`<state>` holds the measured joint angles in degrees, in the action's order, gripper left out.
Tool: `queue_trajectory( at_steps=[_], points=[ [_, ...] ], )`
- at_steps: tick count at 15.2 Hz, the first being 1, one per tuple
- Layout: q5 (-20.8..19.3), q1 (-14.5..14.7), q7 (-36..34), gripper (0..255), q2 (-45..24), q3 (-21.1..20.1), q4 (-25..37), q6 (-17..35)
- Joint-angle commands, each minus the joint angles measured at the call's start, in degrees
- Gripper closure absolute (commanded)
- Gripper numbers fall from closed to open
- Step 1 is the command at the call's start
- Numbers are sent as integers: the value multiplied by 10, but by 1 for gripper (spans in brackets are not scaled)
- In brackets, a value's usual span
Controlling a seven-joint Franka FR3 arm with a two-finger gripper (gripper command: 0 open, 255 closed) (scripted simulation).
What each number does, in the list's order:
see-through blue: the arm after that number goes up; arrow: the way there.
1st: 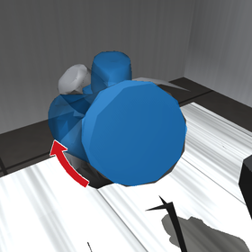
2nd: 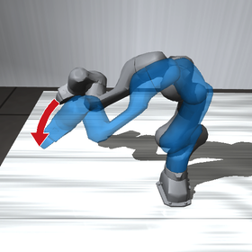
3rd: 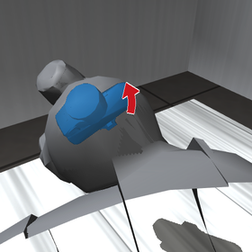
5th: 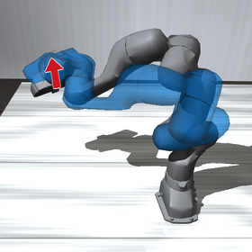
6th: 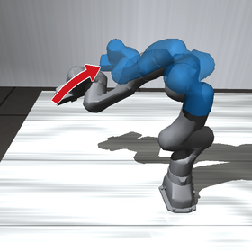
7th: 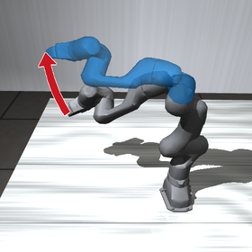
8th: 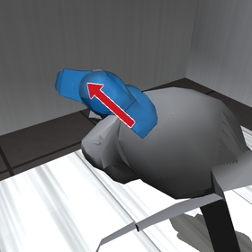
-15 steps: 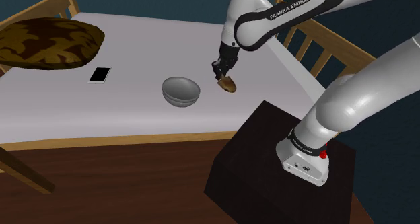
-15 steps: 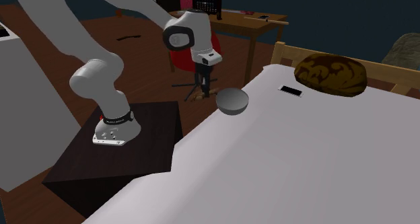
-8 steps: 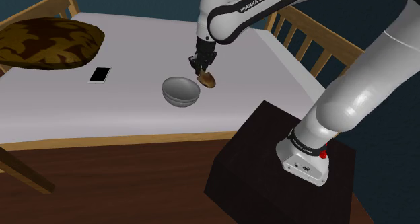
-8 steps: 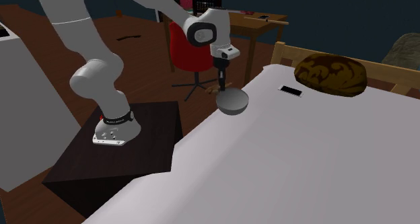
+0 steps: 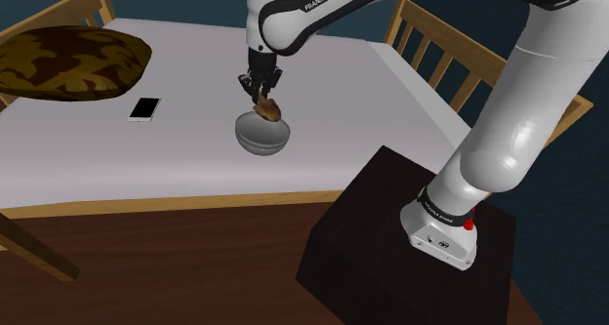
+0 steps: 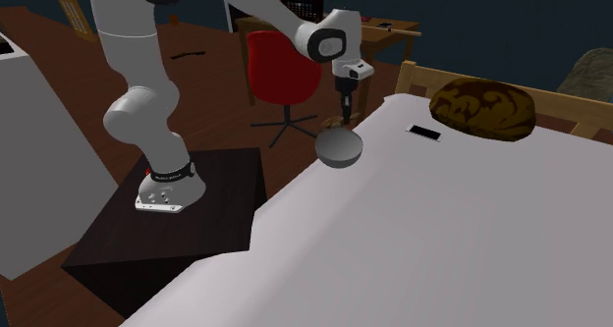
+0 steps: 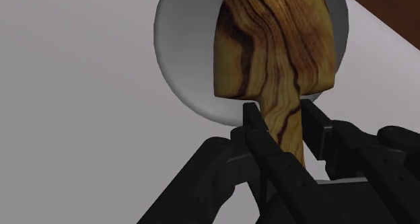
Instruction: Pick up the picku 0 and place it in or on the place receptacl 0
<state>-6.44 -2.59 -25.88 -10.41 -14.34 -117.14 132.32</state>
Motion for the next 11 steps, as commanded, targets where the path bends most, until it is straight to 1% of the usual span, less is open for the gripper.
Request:
queue_trajectory(
  at_steps=[1, 11],
  points=[
    [-7, 4, -8, 255, -18, 0, 12, 5],
    [-29, 9, -25, 255, -64, 8, -10, 71]
  ],
)
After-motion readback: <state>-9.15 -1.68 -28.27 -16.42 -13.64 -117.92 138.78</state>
